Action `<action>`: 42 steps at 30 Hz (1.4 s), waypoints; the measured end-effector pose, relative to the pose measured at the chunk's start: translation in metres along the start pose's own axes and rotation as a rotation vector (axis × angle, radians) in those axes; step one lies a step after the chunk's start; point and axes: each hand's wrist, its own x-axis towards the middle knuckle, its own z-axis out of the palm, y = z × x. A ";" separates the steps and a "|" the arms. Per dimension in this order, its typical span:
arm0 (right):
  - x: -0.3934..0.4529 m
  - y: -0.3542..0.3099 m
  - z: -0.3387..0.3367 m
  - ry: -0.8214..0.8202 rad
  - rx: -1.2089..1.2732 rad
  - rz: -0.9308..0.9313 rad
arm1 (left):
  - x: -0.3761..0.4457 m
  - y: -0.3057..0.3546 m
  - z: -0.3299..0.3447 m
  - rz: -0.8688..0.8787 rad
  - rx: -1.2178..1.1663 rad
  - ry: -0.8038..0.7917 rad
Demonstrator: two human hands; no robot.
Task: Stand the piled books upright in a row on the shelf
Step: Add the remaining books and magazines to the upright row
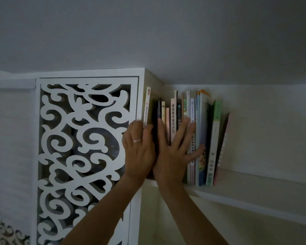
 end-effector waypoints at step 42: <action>0.017 0.112 -0.016 -0.202 1.082 0.211 | 0.009 0.037 -0.020 -0.324 -0.435 0.088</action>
